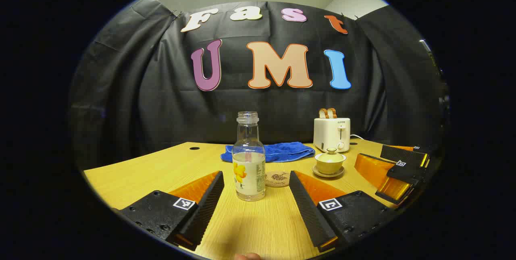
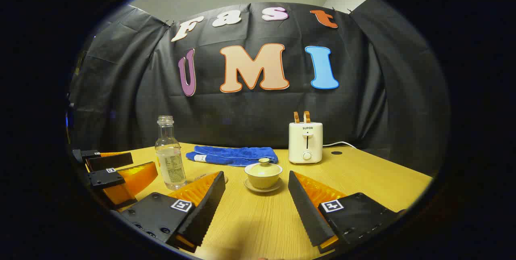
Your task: Open the teacup lid with one hand, grasp the water bottle and pour water into the teacup with the other hand; after pouring, place the water bottle on the coaster and then close the teacup lid.
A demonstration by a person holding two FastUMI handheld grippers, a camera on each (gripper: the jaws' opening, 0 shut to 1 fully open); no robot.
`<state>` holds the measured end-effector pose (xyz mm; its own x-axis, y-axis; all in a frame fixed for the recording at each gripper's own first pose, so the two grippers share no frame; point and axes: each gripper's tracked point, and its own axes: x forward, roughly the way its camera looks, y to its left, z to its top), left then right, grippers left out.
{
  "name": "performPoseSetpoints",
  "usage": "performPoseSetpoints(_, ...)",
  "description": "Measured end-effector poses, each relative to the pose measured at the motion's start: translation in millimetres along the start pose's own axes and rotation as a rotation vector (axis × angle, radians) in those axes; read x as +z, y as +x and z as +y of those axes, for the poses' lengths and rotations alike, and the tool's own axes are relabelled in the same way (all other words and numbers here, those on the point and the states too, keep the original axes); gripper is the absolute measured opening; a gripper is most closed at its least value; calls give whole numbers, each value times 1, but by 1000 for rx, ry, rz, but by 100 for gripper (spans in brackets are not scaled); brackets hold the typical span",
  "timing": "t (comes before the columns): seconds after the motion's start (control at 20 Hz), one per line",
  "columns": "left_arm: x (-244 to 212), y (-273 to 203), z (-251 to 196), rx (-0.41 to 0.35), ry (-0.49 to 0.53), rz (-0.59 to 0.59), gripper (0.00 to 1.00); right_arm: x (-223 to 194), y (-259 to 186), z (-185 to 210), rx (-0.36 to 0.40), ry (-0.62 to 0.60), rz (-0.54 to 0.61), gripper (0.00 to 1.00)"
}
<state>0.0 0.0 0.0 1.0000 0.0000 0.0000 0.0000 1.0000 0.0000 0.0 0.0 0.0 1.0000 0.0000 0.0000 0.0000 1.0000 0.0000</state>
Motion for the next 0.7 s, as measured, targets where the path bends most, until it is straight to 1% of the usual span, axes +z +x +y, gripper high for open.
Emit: performPoseSetpoints(0.7, -1, 1, -2, 0, 1, 0, 95, 1, 2, 0, -5, 0, 1, 97)
